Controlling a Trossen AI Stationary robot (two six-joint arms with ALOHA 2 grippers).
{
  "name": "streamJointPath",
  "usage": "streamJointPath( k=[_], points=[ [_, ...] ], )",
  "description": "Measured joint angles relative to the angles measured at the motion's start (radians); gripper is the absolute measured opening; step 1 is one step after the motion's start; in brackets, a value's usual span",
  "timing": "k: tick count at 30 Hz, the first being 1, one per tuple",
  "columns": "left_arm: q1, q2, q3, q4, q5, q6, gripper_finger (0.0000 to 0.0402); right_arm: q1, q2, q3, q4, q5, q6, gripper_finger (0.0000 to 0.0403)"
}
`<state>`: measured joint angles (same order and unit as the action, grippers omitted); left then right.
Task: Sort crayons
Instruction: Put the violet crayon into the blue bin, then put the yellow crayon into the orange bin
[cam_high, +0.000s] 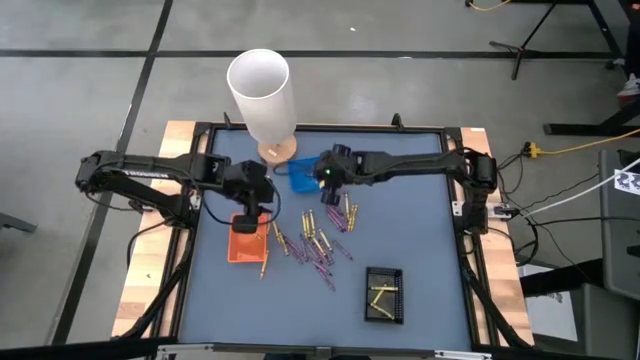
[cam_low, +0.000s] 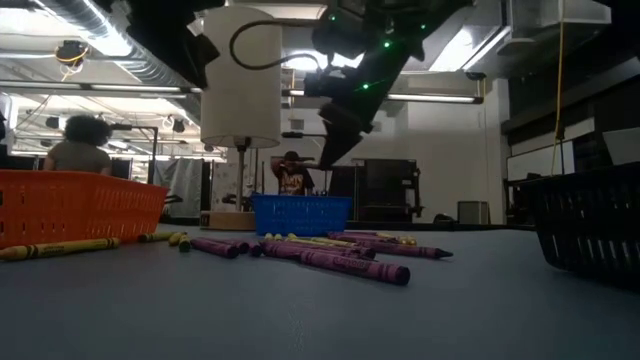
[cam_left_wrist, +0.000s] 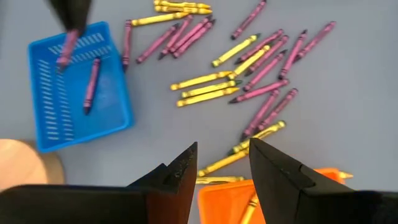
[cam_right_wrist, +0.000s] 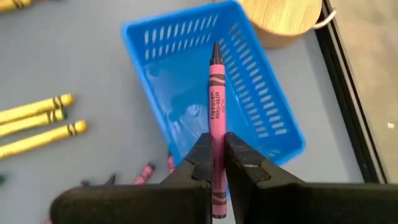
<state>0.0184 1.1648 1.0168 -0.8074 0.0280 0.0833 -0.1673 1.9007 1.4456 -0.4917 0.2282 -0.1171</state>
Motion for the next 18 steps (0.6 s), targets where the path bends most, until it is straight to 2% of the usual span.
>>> streamJointPath(
  k=[7,18],
  points=[
    [-0.099,0.000,0.000,0.006,0.000,-0.070,0.0130,-0.053,0.000,0.000,0.051,-0.067,-0.004,0.0023],
    [-0.250,0.000,0.000,0.008,-0.010,-0.279,0.0130,-0.057,0.000,0.000,0.052,-0.066,-0.027,0.0108]
  ],
)
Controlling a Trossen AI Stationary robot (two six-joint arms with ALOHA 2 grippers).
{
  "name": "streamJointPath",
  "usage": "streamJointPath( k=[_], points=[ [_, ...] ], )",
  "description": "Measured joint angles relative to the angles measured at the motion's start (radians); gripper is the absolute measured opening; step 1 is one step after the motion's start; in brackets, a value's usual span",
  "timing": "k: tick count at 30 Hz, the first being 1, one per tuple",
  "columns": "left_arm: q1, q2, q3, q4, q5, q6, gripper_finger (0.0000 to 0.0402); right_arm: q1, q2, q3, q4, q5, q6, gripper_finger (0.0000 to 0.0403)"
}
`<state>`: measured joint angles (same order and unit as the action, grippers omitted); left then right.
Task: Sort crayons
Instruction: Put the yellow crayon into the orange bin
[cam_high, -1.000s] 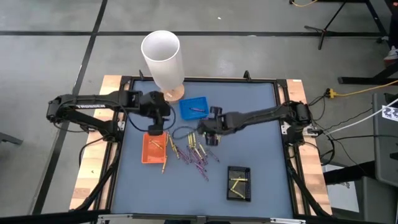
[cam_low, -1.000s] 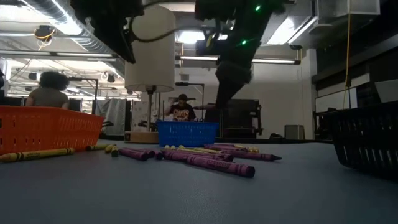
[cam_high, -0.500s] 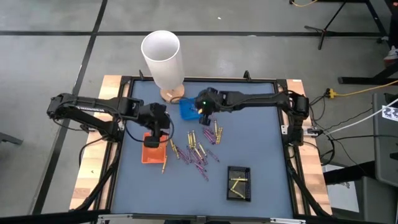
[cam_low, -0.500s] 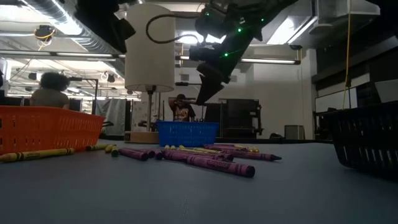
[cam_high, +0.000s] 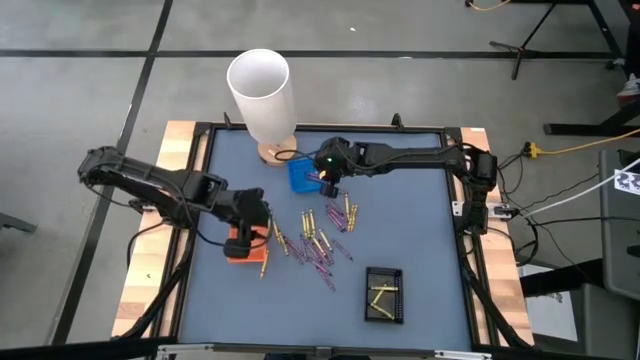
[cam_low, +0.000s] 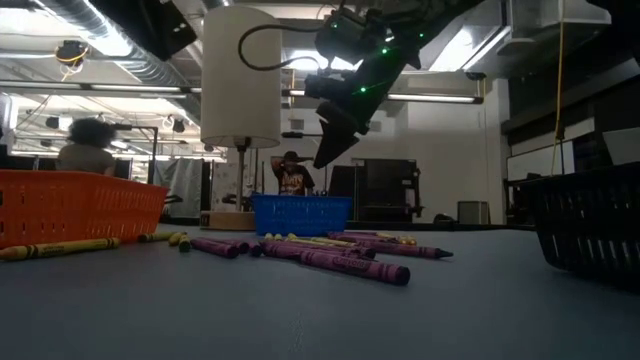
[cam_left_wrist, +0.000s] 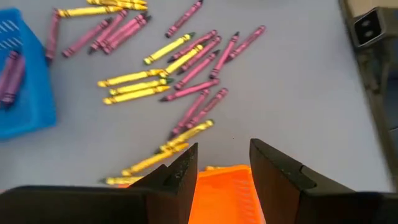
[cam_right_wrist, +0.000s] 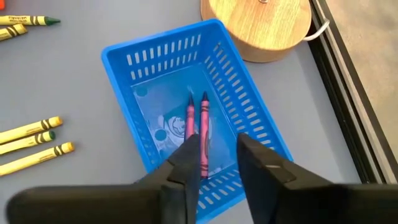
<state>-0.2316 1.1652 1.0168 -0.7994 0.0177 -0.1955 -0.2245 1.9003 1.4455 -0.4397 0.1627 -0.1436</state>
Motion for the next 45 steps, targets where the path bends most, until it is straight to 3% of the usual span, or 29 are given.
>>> streamJointPath(
  k=[6,12,20,27,36,45],
  points=[
    [-0.101,0.000,0.000,0.000,-0.033,-0.187,0.0130,0.000,0.000,0.000,0.000,0.000,0.000,0.0117],
    [-0.230,0.046,0.000,0.000,-0.177,-0.408,0.0130,0.002,0.000,0.000,-0.004,0.000,0.000,0.0115],
    [-0.386,0.196,0.000,0.005,-0.226,-0.816,0.0130,0.002,0.000,-0.001,-0.005,0.000,0.000,0.0115],
    [-0.456,0.342,0.000,0.009,-0.222,-1.153,0.0130,0.002,0.000,-0.001,-0.005,0.000,0.000,0.0115],
    [-0.446,0.484,0.000,0.011,-0.214,-1.315,0.0130,0.002,0.000,-0.001,-0.005,0.000,0.000,0.0115],
    [-0.402,0.541,0.000,0.031,-0.215,-1.400,0.0130,0.002,-0.001,-0.001,-0.004,0.001,0.000,0.0115]
  ],
)
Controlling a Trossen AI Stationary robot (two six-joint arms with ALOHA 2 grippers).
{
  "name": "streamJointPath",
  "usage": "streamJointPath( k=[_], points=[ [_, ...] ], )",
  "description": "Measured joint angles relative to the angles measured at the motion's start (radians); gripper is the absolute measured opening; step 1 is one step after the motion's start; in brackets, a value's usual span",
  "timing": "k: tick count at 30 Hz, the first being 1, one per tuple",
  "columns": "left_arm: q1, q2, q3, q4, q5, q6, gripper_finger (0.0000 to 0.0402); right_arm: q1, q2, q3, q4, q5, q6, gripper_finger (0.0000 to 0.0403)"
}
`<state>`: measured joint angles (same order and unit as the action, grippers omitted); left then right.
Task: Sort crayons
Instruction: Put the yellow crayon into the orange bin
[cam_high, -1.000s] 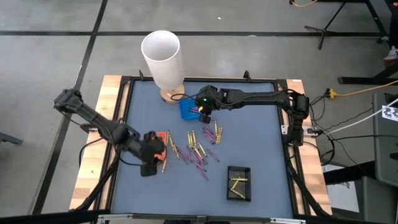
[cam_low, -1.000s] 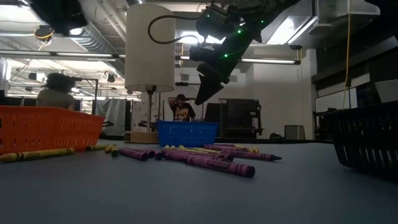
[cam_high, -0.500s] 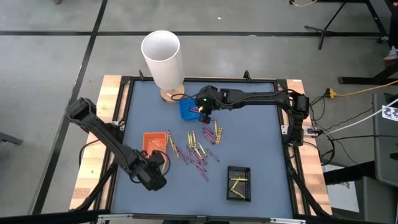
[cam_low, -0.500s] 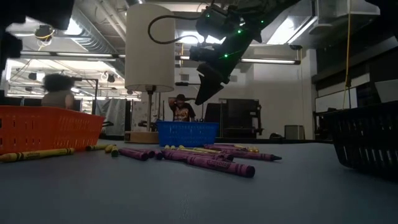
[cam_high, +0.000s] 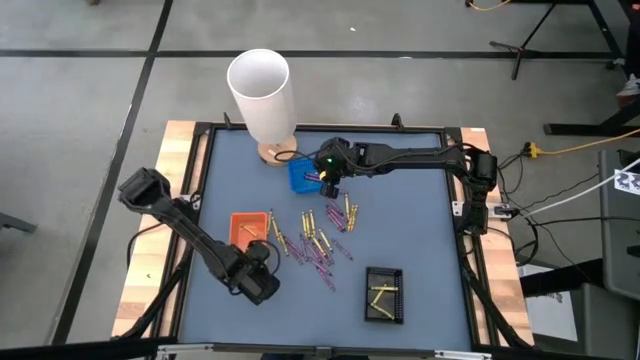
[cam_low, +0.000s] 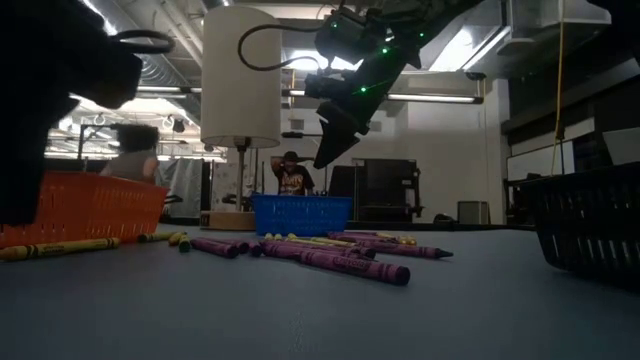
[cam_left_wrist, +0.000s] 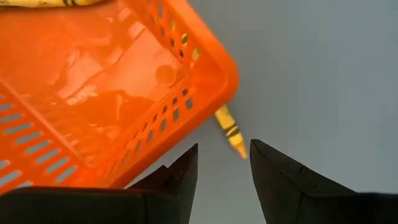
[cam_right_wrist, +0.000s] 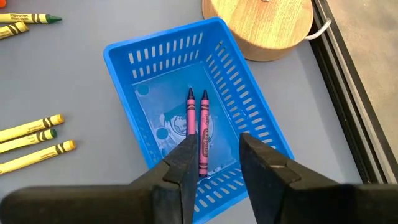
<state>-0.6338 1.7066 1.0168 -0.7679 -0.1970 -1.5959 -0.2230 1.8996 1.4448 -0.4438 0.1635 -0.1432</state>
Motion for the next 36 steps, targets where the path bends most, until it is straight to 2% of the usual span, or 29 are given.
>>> streamJointPath(
  k=[19,25,36],
  points=[
    [0.061,0.017,0.000,0.003,-0.018,0.023,0.0130,0.000,0.000,0.000,0.000,0.000,0.000,0.0115],
    [0.060,0.016,0.000,-0.046,0.024,0.034,0.0130,0.000,0.000,0.000,0.000,0.000,0.000,0.0115],
    [0.059,0.014,0.000,0.052,0.056,0.030,0.0130,0.000,0.000,0.000,0.000,0.000,0.000,0.0115]
  ],
)
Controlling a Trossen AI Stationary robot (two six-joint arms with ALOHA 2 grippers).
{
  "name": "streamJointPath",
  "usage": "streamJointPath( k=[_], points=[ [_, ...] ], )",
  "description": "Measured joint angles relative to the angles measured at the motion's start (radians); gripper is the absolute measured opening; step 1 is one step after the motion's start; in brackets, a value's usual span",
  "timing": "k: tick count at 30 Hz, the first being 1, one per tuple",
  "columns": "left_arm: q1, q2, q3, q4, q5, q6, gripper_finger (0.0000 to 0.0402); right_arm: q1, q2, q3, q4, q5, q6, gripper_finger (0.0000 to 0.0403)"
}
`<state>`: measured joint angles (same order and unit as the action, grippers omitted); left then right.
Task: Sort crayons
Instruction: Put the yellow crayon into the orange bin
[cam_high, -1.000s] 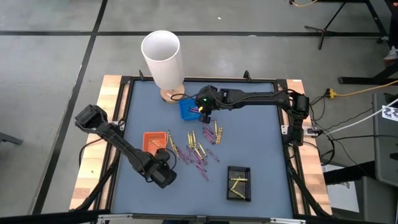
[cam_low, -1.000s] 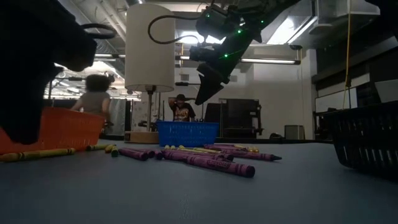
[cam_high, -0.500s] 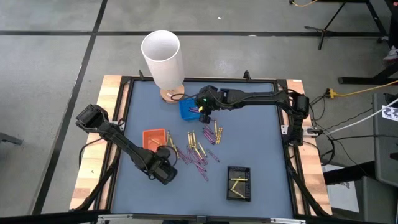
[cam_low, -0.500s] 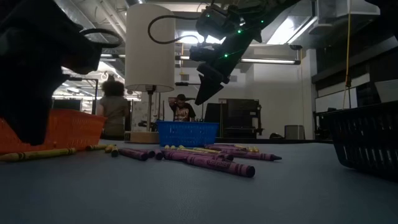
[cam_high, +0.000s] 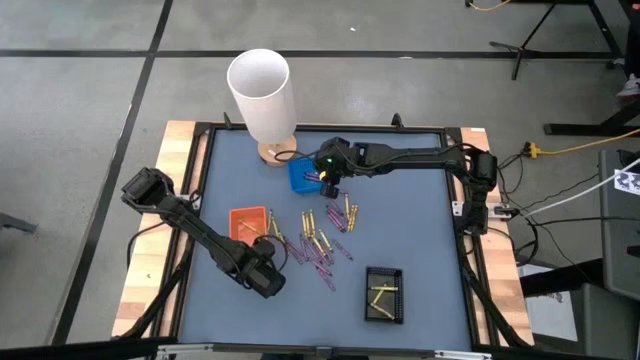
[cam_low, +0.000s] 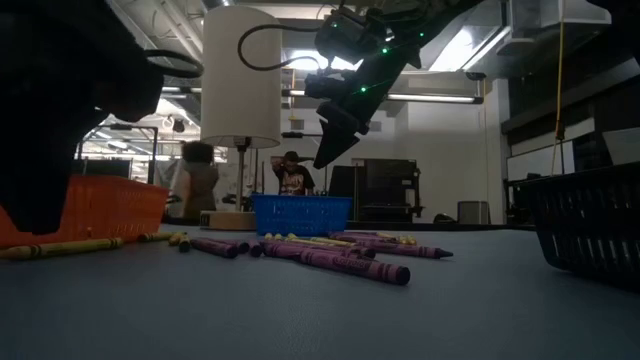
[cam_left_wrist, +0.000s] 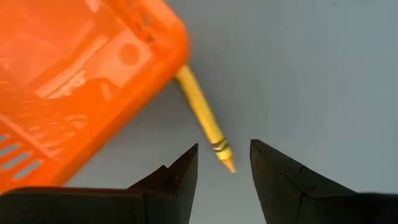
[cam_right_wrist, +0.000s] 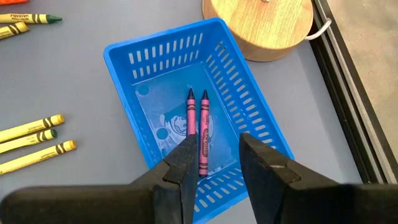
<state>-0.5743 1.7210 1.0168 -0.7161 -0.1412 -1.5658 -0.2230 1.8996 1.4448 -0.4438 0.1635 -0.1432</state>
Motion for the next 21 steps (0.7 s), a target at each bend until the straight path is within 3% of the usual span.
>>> streamJointPath(
  k=[9,21],
  points=[
    [0.000,0.000,0.000,0.010,-0.065,-0.005,0.0130,0.000,0.000,0.000,0.000,0.000,0.000,0.0115],
    [-0.001,0.069,0.001,0.022,-0.050,-0.029,0.0130,0.000,0.000,0.000,0.000,0.000,0.000,0.0115]
  ],
)
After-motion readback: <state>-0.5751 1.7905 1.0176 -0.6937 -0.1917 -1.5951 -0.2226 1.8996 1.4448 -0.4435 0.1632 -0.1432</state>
